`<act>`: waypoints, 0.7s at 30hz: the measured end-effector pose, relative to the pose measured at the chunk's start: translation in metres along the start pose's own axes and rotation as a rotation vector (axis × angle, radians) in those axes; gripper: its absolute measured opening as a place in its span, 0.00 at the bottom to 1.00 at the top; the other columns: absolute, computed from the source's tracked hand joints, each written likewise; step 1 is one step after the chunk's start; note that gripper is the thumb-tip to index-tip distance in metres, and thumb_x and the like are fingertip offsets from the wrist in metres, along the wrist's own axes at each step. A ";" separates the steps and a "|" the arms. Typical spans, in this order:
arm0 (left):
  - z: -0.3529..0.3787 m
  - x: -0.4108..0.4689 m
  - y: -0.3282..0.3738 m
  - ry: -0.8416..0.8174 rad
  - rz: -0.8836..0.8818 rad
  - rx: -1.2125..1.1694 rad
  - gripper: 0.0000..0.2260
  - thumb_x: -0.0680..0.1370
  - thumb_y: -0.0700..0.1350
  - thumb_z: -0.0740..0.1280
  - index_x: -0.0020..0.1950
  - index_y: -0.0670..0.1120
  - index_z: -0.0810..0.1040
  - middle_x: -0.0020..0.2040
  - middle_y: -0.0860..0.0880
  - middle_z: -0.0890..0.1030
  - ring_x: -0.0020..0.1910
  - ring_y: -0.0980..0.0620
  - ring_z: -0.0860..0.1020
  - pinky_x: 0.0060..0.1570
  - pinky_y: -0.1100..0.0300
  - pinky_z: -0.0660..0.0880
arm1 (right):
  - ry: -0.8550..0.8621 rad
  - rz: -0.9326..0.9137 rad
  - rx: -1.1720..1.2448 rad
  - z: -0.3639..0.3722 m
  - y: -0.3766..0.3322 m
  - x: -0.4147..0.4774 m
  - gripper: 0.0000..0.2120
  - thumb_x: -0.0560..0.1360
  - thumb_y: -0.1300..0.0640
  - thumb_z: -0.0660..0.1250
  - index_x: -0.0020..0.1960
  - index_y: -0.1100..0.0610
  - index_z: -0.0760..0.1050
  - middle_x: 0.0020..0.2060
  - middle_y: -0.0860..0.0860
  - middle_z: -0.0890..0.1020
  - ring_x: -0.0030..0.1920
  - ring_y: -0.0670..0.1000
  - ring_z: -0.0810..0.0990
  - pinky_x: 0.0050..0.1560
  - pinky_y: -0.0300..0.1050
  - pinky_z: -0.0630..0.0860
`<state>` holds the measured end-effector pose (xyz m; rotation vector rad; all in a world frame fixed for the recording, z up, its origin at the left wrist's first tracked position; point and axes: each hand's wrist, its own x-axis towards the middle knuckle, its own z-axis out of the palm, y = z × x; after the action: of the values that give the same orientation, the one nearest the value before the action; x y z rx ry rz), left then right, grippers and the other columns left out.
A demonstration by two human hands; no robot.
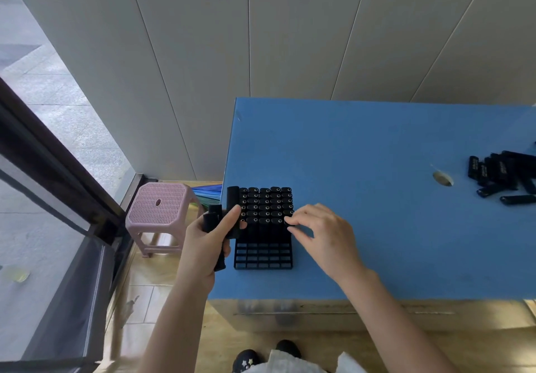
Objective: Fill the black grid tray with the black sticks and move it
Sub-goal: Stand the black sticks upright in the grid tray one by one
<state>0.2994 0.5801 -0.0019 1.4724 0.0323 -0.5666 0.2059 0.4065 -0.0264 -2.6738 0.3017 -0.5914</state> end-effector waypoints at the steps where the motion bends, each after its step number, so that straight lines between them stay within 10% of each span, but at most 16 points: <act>1: 0.000 0.000 0.000 0.008 -0.003 -0.008 0.10 0.73 0.49 0.69 0.46 0.41 0.79 0.32 0.50 0.82 0.24 0.54 0.65 0.24 0.67 0.65 | 0.009 0.006 -0.017 0.000 -0.001 0.000 0.06 0.67 0.58 0.75 0.42 0.51 0.81 0.37 0.42 0.80 0.38 0.45 0.77 0.32 0.35 0.70; 6: 0.000 -0.002 0.001 0.054 -0.052 -0.007 0.13 0.72 0.51 0.70 0.43 0.41 0.76 0.27 0.50 0.74 0.23 0.53 0.66 0.21 0.67 0.62 | 0.014 0.074 0.072 0.001 -0.020 -0.012 0.10 0.75 0.52 0.64 0.54 0.50 0.77 0.48 0.43 0.74 0.46 0.41 0.74 0.43 0.32 0.71; 14: 0.012 -0.011 0.001 -0.017 0.008 -0.049 0.06 0.72 0.44 0.71 0.39 0.43 0.79 0.26 0.50 0.75 0.21 0.56 0.69 0.21 0.67 0.66 | -0.289 0.541 1.092 0.010 -0.076 -0.004 0.10 0.76 0.55 0.64 0.56 0.57 0.72 0.47 0.53 0.82 0.45 0.49 0.83 0.50 0.44 0.80; 21: 0.010 -0.015 0.001 -0.019 0.025 -0.038 0.09 0.74 0.44 0.69 0.35 0.42 0.76 0.22 0.52 0.72 0.20 0.58 0.68 0.19 0.68 0.65 | -0.322 0.652 1.168 0.018 -0.085 0.000 0.09 0.77 0.57 0.63 0.56 0.57 0.70 0.45 0.50 0.81 0.42 0.47 0.82 0.49 0.42 0.79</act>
<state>0.2838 0.5755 0.0054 1.4286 0.0096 -0.5574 0.2243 0.4894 -0.0062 -1.3842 0.4989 -0.0471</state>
